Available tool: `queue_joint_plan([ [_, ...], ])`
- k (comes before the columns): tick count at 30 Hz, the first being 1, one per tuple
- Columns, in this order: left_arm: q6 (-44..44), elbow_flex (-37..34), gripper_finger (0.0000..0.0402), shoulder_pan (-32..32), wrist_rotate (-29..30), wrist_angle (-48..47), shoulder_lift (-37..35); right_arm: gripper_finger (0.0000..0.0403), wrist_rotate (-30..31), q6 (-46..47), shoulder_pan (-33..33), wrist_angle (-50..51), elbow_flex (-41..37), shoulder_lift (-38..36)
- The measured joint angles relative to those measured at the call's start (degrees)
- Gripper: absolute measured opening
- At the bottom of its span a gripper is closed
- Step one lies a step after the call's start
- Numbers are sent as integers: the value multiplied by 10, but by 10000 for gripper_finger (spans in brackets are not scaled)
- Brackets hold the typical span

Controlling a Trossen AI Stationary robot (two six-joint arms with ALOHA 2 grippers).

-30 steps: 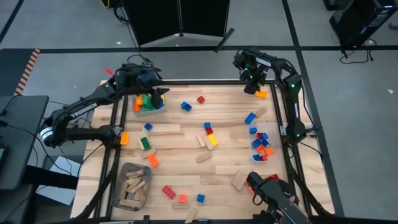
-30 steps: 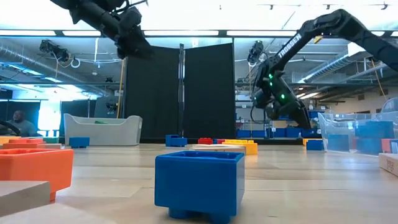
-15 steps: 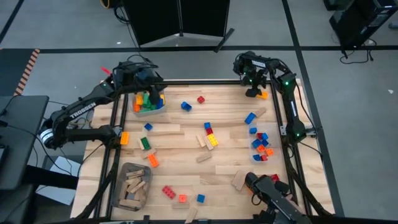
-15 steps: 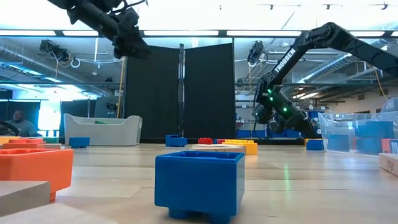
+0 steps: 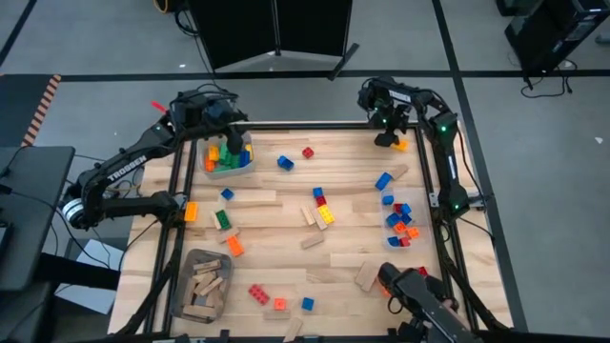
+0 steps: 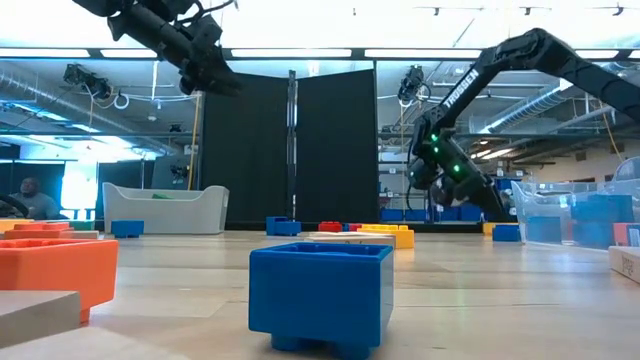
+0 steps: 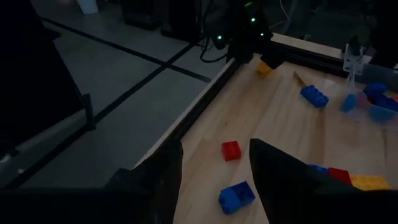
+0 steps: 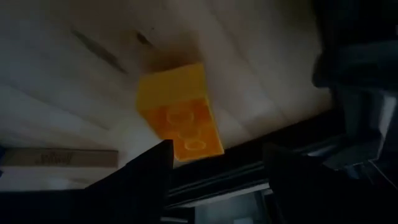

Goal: Sort blocks by size
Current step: Put the large yellow game piece into the gray bin

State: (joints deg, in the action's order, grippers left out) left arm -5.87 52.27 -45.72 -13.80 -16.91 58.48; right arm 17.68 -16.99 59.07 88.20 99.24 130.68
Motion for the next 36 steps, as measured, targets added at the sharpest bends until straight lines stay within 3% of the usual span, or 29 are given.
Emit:
queue_joint_plan([
  [6,-1,0,193,-1,0,27,0,260,-4,5,0,5,0,-26],
  [12,-1,0,193,-1,0,34,0,259,-67,6,-3,4,-2,-28],
  [21,1,0,193,-1,0,33,0,274,-15,-11,-17,-44,-34,-23],
  [27,1,0,193,-1,0,33,0,267,-13,-12,-16,-62,-79,-23],
  [32,1,0,193,-1,0,36,0,238,-10,-3,-16,-90,-118,-27],
  [36,1,1,193,0,0,42,0,170,-11,9,-21,-92,-124,-27],
])
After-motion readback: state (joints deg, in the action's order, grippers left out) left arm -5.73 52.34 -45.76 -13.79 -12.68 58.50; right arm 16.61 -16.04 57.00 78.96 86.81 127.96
